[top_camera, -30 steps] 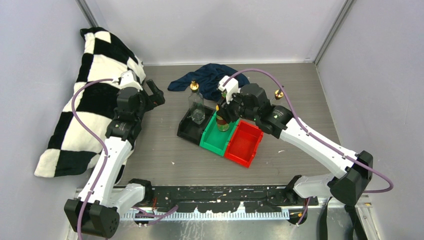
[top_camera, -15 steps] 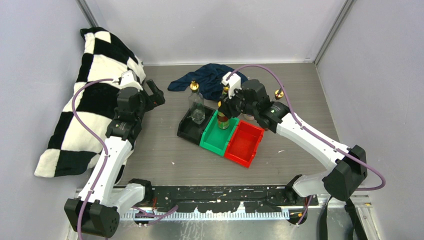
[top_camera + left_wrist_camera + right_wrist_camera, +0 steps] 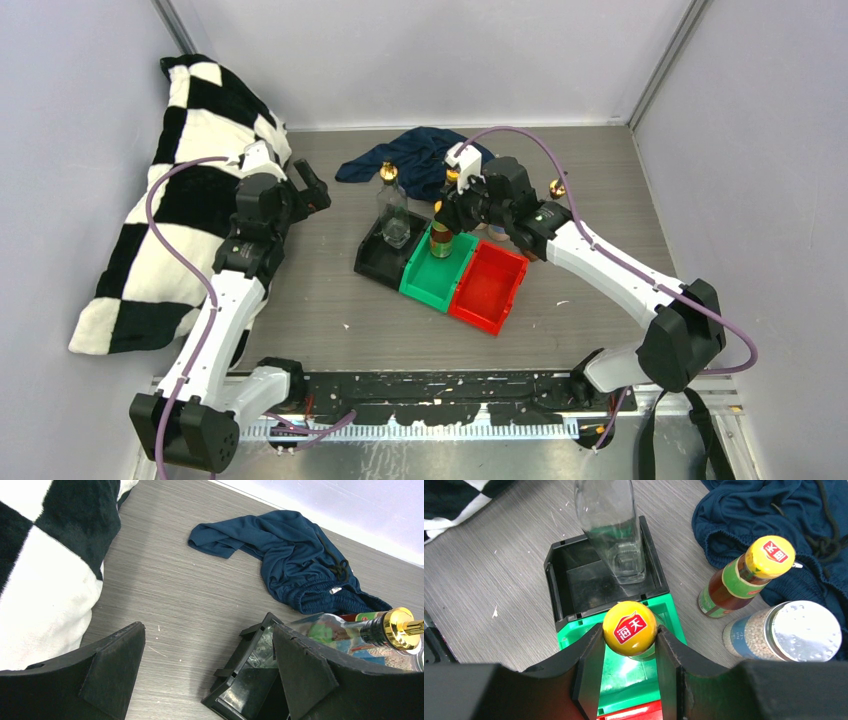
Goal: Organize the condiment bottles
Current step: Place the bottle in the storage box.
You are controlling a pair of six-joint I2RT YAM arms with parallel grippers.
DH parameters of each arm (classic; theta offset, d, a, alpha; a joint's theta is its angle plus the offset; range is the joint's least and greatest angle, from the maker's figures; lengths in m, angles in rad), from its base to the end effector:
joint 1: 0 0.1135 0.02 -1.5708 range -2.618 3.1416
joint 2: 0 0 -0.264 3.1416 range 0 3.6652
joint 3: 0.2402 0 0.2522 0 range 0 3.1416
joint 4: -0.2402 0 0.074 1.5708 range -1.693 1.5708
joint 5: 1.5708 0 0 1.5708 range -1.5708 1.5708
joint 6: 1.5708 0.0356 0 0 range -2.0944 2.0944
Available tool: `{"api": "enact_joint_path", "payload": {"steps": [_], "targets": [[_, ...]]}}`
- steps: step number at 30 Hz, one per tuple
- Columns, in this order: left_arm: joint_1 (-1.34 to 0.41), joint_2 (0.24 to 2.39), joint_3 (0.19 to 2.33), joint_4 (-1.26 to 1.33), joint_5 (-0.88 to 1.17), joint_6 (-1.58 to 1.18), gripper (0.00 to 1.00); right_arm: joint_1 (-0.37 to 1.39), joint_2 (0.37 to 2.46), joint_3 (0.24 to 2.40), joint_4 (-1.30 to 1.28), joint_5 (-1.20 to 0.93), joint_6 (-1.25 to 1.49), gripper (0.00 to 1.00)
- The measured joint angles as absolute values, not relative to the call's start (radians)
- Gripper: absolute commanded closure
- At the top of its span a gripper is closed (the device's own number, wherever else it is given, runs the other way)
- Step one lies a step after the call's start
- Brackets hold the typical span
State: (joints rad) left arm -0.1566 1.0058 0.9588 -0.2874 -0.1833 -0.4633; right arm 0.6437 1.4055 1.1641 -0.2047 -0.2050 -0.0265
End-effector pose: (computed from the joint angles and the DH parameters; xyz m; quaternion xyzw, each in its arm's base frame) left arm 0.2273 -0.0293 0.3491 -0.1764 0.7939 -0.1050 0.5724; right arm 0.2572 0.2020 0.3266 -0.3283 0.7768 0.2436 0.4790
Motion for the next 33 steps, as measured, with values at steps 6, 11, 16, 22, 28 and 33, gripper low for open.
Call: {"api": "enact_joint_path", "payload": {"steps": [6, 11, 16, 22, 28, 33], "targets": [[-0.157, 1.007, 0.959, -0.288, -0.183, -0.463, 0.01, 0.637, 1.407, 1.134, -0.192, -0.212, -0.022, 0.99], [-0.157, 1.009, 0.959, -0.288, -0.183, -0.463, 0.02, 0.632, 1.407, 1.129, -0.188, -0.216, -0.019, 0.99], [-0.157, 1.010, 0.959, -0.288, -0.183, -0.463, 0.01, 0.626, 1.407, 1.124, -0.178, -0.221, -0.019, 0.99], [-0.157, 1.011, 0.959, -0.288, -0.183, -0.463, 0.02, 0.620, 1.408, 1.115, -0.171, -0.223, -0.019, 0.99], [-0.157, 1.015, 0.959, -0.288, -0.183, -0.463, 0.02, 0.613, 1.408, 1.113, -0.165, -0.225, -0.018, 0.99], [-0.157, 1.015, 0.959, -0.287, -0.183, -0.463, 0.02, 0.607, 1.413, 1.105, -0.153, -0.230, -0.015, 0.99]]}}
